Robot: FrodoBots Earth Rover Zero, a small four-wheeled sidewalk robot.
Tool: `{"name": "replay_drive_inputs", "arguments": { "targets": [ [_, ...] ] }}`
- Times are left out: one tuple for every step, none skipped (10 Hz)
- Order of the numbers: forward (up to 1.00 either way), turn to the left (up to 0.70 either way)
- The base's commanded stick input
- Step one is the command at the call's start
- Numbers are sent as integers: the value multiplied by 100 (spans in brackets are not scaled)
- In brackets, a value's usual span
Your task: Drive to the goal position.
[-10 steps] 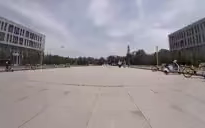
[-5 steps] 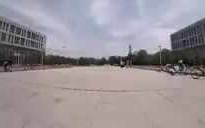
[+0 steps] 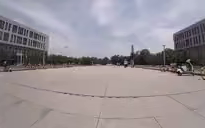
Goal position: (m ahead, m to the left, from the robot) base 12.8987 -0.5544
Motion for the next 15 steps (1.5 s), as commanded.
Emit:
{"name": "replay_drive_inputs", "arguments": {
  "targets": [
    [100, 25],
    [100, 15],
    [100, 4],
    [100, 0],
    [100, 0],
    [100, 0],
    [100, 0],
    [100, 0],
    [100, 0],
    [100, 0],
    [100, 0],
    [100, 0],
    [100, 0],
    [100, 0],
    [100, 0]
  ]
}}
